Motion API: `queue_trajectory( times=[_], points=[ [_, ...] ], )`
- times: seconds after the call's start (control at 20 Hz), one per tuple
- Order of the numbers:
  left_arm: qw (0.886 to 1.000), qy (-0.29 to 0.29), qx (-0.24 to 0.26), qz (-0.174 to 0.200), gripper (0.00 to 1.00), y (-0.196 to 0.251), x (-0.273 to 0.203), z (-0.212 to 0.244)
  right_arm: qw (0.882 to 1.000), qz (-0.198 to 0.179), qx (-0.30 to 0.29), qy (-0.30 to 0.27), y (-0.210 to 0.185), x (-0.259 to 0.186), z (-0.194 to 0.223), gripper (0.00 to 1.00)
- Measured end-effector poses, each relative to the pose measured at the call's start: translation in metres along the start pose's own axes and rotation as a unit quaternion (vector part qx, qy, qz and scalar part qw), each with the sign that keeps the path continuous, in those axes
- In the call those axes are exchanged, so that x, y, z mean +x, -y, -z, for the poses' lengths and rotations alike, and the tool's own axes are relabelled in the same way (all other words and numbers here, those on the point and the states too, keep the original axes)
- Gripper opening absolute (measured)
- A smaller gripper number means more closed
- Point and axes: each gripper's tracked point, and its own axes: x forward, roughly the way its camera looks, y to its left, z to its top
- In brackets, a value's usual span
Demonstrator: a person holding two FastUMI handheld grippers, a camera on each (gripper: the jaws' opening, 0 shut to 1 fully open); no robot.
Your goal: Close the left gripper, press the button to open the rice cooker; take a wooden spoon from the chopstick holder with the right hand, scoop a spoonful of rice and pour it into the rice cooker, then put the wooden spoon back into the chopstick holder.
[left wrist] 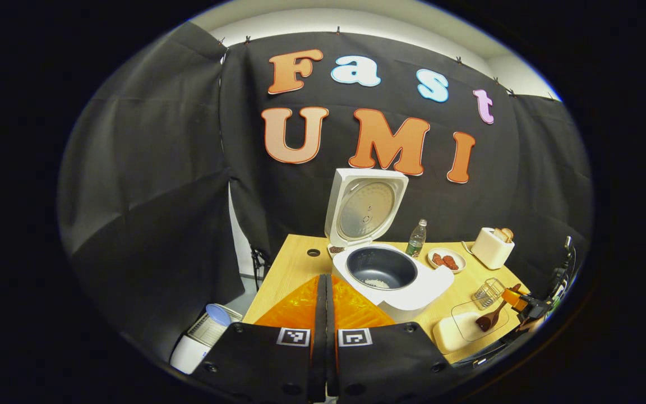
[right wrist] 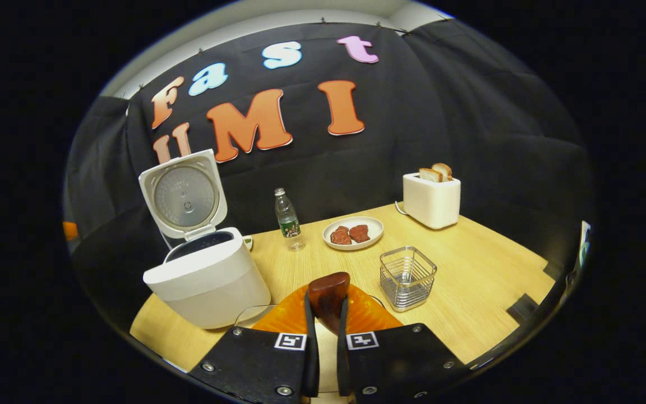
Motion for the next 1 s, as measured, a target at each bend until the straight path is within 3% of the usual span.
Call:
queue_trajectory(
  times=[0.15, 0.3, 0.65, 0.8, 0.9, 1.0],
  points=[
    [1.0, -0.011, -0.011, 0.0, 0.05, -0.004, 0.007, 0.007, 0.997, 0.008, 0.081, -0.005, 0.002, -0.004, 0.011, 0.12],
    [1.0, -0.013, -0.008, 0.002, 0.05, -0.001, 0.011, 0.01, 0.985, 0.008, 0.17, -0.008, 0.007, -0.003, 0.014, 0.12],
    [1.0, -0.018, -0.005, 0.015, 0.05, 0.012, 0.019, 0.011, 0.936, 0.027, 0.348, -0.043, 0.04, 0.006, 0.028, 0.12],
    [1.0, -0.018, -0.003, 0.019, 0.04, 0.017, 0.019, 0.01, 0.909, 0.008, 0.415, -0.045, 0.046, 0.005, 0.029, 0.12],
    [1.0, -0.017, -0.003, 0.02, 0.05, 0.019, 0.02, 0.009, 0.892, 0.003, 0.45, -0.045, 0.048, 0.004, 0.032, 0.12],
    [1.0, -0.013, -0.002, 0.021, 0.05, 0.022, 0.019, 0.007, 0.884, 0.003, 0.466, -0.047, 0.048, 0.002, 0.032, 0.12]
  ],
)
